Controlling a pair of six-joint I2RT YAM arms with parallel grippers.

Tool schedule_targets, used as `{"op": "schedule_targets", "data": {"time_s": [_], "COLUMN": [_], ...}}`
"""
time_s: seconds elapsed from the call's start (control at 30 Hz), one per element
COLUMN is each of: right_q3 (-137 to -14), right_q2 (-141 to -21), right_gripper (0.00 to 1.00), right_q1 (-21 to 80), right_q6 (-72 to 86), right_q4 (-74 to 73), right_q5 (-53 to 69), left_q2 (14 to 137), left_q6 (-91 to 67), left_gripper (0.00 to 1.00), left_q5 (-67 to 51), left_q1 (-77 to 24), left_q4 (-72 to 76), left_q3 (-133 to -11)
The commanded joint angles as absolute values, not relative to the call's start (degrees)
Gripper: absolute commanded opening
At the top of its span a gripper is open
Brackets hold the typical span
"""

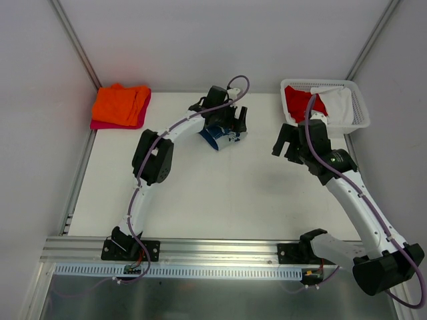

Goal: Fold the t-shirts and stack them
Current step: Fold the long partially folded tshirt into a neat square

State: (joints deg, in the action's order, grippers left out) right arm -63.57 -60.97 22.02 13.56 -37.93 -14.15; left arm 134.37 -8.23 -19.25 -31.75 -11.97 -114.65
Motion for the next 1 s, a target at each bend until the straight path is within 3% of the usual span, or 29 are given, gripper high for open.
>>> {"op": "schedule_targets", "data": {"time_s": [0.0,0.23,0.73,0.97], "right_q3": [-63.55,-62.49,-61.0,-60.12], "right_q2": [-58.98,-58.27,-58.8,-58.62], "right_gripper": [0.99,0.99,0.99,1.0], "right_q1": [22.33,22.41,22.41,22.41], "right_q6": [14.24,14.15,13.54,13.36], "right_q4": [-37.0,-36.83,-36.04,-36.04], "right_q5": [-15.21,-15.55,-15.29,-15.21], "left_q2": [133.51,133.77,132.36,132.54], "left_q6": [-7.03,-4.4,-3.87,-3.87], "left_gripper": [0.94,0.94,0.95,0.96], "left_q5": [-17.24,-5.82,-0.35,9.3], "left_q1": [-30.85,-30.67,-28.48,-27.16], "left_q4": [-9.67,-7.65,-2.11,2.98], "left_q3": [-112.94,-111.36,-111.0,-108.72]}}
